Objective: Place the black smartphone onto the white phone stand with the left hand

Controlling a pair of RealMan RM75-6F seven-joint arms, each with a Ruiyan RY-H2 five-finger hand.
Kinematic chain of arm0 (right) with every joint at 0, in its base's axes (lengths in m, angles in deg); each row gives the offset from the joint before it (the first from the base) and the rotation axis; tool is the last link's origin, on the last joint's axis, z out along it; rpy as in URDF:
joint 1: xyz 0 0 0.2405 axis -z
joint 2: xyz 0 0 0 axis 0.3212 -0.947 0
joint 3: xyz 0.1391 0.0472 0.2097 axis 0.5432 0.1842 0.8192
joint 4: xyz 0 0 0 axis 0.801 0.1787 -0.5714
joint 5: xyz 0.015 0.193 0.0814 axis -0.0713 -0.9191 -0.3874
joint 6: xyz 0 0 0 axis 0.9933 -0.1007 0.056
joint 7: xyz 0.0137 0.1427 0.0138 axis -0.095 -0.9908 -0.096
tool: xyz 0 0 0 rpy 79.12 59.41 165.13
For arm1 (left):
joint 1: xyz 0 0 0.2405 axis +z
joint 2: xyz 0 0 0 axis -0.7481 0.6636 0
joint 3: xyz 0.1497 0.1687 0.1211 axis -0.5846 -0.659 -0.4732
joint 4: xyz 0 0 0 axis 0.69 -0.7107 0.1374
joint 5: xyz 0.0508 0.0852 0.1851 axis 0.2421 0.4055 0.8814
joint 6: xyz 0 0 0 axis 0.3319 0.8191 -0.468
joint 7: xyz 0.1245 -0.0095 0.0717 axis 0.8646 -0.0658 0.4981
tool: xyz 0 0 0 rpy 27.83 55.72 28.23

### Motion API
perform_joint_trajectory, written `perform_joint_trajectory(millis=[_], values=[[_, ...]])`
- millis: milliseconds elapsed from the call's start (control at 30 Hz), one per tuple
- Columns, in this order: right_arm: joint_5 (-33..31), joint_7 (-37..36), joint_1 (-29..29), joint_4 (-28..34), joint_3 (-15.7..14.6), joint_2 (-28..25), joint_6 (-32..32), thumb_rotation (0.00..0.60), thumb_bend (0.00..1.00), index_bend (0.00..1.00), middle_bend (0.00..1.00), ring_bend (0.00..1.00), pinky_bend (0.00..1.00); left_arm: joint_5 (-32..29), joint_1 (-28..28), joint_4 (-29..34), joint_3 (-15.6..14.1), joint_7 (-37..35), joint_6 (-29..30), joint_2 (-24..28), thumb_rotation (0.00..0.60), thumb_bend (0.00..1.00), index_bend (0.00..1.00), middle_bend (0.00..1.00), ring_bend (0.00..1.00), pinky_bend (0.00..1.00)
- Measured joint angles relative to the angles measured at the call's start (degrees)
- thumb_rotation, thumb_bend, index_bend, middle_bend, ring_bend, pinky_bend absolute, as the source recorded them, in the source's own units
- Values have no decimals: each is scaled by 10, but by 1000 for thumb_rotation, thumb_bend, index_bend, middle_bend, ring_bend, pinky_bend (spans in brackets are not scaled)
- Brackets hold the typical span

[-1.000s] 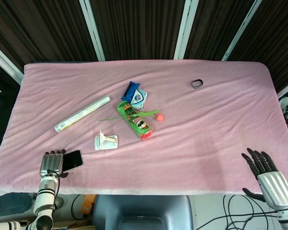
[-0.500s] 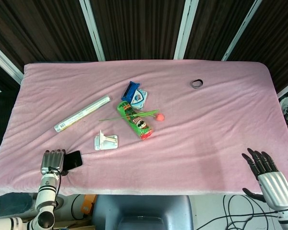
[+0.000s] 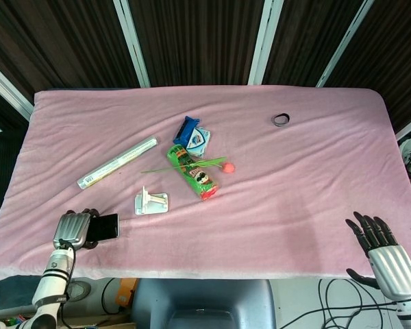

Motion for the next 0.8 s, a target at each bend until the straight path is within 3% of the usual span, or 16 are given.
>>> perform_joint_trajectory(millis=[200, 400, 533, 633, 800], values=[[-3, 7, -2, 2, 1, 2, 7, 600, 152, 0, 0, 0, 0, 100, 23, -4, 5, -176, -23, 25, 600, 335, 587, 725, 513, 267], [-6, 12, -3, 3, 1, 4, 10, 600, 152, 0, 0, 0, 0, 223, 40, -50, 16, -435, -32, 21, 600, 309, 542, 683, 478, 254], [-7, 14, -3, 3, 2, 5, 10, 600, 152, 0, 0, 0, 0, 294, 44, -109, 34, -622, -23, -2, 600, 307, 533, 678, 472, 251], [-9, 16, -4, 3, 2, 6, 14, 600, 152, 0, 0, 0, 0, 341, 43, -168, 49, -721, -13, -29, 600, 306, 530, 674, 467, 246], [-9, 18, -3, 3, 1, 6, 12, 600, 152, 0, 0, 0, 0, 385, 23, -258, 69, -811, -9, -81, 600, 305, 528, 665, 459, 238]])
